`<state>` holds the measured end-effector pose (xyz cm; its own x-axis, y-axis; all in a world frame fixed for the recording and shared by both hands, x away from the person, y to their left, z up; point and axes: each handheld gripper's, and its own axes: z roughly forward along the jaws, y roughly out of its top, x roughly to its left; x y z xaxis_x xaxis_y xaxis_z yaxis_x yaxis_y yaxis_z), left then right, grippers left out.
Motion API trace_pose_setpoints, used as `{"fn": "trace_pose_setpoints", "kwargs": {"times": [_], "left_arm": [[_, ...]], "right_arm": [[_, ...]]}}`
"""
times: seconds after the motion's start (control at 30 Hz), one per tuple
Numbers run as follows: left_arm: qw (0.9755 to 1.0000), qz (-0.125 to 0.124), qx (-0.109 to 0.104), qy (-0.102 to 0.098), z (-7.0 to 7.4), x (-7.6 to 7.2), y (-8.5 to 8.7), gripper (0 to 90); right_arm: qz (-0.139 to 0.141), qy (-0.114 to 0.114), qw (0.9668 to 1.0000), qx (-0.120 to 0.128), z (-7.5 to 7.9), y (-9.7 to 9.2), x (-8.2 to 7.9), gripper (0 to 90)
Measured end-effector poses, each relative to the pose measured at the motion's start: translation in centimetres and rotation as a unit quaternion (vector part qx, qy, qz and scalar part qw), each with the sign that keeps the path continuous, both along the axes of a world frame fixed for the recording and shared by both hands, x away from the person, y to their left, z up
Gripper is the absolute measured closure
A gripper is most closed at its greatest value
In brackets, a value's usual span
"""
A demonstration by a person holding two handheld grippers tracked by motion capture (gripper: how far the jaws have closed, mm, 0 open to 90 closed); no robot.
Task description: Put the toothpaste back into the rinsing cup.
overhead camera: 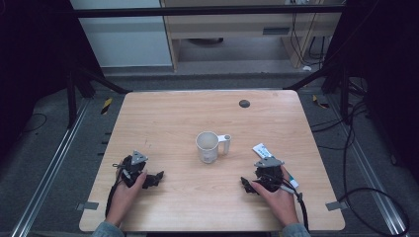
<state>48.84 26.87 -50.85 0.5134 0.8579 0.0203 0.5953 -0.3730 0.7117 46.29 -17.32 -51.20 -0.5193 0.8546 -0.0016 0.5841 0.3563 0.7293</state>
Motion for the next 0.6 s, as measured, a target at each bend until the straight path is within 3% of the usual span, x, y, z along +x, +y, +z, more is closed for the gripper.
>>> {"fn": "trace_pose_setpoints", "kwargs": {"times": [0.1,0.23,0.43,0.6], "left_arm": [[1.0,0.0,0.0,0.0,0.0,0.0,0.0,0.0],[1.0,0.0,0.0,0.0,0.0,0.0,0.0,0.0],[1.0,0.0,0.0,0.0,0.0,0.0,0.0,0.0],[1.0,0.001,0.0,0.0,0.0,0.0,0.0,0.0]], "right_arm": [[-0.001,0.0,1.0,0.0,0.0,0.0,0.0,4.3],[0.003,0.01,0.9999,-0.012,0.6,-0.1,-0.2,14.0],[0.01,0.001,0.9994,-0.032,2.4,-0.5,-1.1,15.8],[0.002,-0.003,0.9993,-0.037,4.3,-1.5,-2.0,23.9]]}}
